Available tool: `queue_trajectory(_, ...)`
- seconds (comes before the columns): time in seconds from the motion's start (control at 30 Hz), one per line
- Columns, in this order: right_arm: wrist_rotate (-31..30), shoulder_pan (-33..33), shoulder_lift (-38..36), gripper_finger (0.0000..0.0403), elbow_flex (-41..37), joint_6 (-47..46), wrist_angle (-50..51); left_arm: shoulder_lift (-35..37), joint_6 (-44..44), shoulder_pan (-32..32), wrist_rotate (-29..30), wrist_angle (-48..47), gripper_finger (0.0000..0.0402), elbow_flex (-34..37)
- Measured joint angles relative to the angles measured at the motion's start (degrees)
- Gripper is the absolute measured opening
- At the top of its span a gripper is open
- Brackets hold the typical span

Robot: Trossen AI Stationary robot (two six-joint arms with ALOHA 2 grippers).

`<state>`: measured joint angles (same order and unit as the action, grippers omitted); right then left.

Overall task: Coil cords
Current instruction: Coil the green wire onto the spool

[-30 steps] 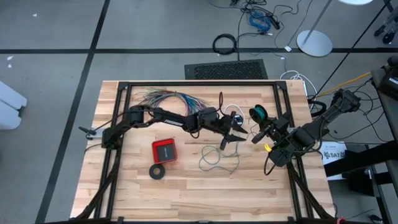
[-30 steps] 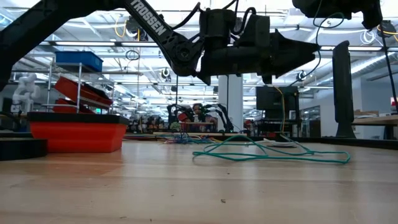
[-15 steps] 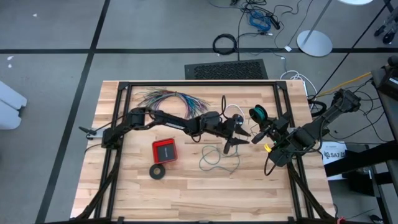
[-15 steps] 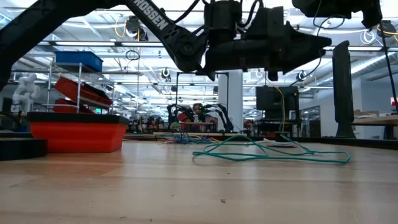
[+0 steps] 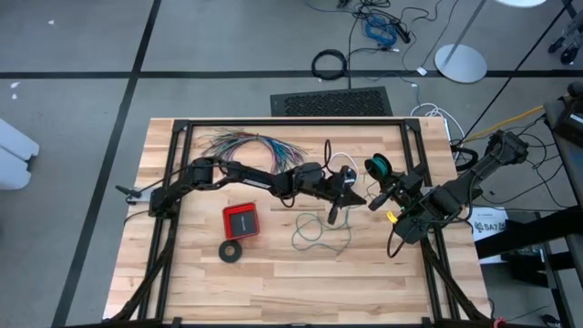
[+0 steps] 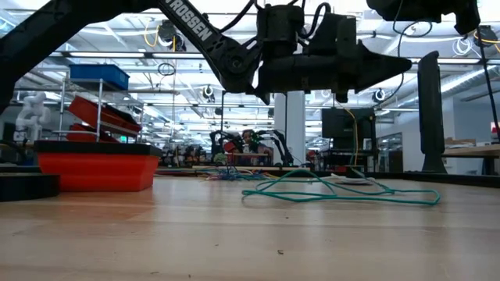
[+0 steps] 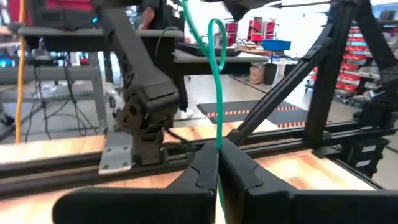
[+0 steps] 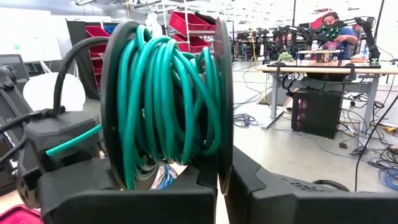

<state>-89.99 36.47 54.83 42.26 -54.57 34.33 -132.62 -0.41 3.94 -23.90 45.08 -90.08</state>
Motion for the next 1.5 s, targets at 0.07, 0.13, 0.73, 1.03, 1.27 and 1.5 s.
queue_trajectory(0.07,0.0,-0.04,0.0,0.0,0.0,-0.04,-0.3,-0.38,1.4,-0.43,0.45,0.8,0.0009,-0.05)
queue_trajectory(0.13,0.02,-0.04,0.0,0.0,0.0,-0.17,-0.84,-0.69,2.28,-0.64,0.48,0.39,0.0006,-0.1)
queue_trajectory(0.73,17.11,4.58,-1.84,0.0,0.0,18.51,-10.2,-4.02,-0.8,8.6,-2.69,-7.42,0.0002,-4.5)
queue_trajectory(1.03,23.48,4.52,-5.62,0.0,0.0,19.82,-5.66,-3.55,-0.3,11.34,-6.06,-12.91,0.0001,-4.5)
queue_trajectory(1.27,26.1,4.52,-7.22,0.0,0.0,11.05,6.09,-2.06,-1.63,14.88,-10.15,-16.43,0.0001,-4.48)
queue_trajectory(1.5,27.47,4.48,-7.28,0.0,0.0,3.04,16.66,1.1,3.65,16.2,-11.65,-24.56,0.0001,-4.5)
